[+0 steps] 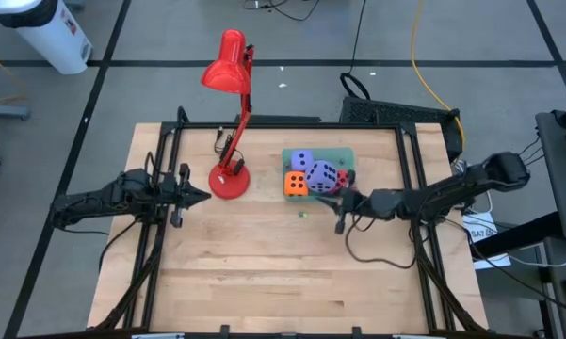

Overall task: Pick & Place Dice
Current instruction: Put the small light green dice into the bin

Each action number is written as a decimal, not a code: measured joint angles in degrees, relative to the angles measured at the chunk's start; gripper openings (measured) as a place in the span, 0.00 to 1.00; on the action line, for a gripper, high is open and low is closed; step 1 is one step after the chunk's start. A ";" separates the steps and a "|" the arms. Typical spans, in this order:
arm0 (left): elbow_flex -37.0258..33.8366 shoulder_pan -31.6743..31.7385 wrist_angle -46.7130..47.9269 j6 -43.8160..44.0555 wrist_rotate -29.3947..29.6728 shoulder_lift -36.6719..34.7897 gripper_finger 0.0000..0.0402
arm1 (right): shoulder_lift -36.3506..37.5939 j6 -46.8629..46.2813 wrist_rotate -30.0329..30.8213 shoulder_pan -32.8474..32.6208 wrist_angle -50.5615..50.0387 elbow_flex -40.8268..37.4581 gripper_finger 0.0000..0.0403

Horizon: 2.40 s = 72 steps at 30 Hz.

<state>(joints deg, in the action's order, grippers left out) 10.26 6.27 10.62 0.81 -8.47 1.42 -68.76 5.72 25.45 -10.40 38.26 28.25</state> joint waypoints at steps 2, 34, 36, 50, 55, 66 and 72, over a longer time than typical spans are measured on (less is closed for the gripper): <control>0.00 0.02 0.19 0.25 0.00 0.01 0.05 | -2.04 -0.04 3.38 -1.76 -3.76 3.15 0.11; 0.00 0.02 -0.65 2.54 1.02 0.02 0.06 | -29.04 -6.65 -4.92 0.68 -3.55 7.15 0.44; 0.00 0.02 -0.54 2.98 1.01 0.01 0.07 | -29.04 -6.75 -6.25 0.69 -3.89 7.15 0.44; 0.00 0.00 -1.20 2.86 1.05 0.03 0.07 | -29.01 -9.10 -3.34 0.97 -7.37 7.17 0.43; 0.00 0.00 -1.06 4.05 1.03 0.03 0.07 | -30.08 -9.45 -4.22 0.97 -6.21 7.17 0.43; 0.00 0.00 -1.01 2.35 1.09 0.03 0.07 | -33.41 -3.94 -3.95 0.87 -3.73 7.30 0.42; 0.00 0.00 -1.00 2.74 1.05 0.02 0.07 | -33.74 1.90 -1.29 -1.97 -4.26 7.06 0.40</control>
<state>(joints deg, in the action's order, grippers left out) 10.26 6.26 9.63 3.55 -7.42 1.44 -102.51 7.61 24.16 -12.38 34.00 35.31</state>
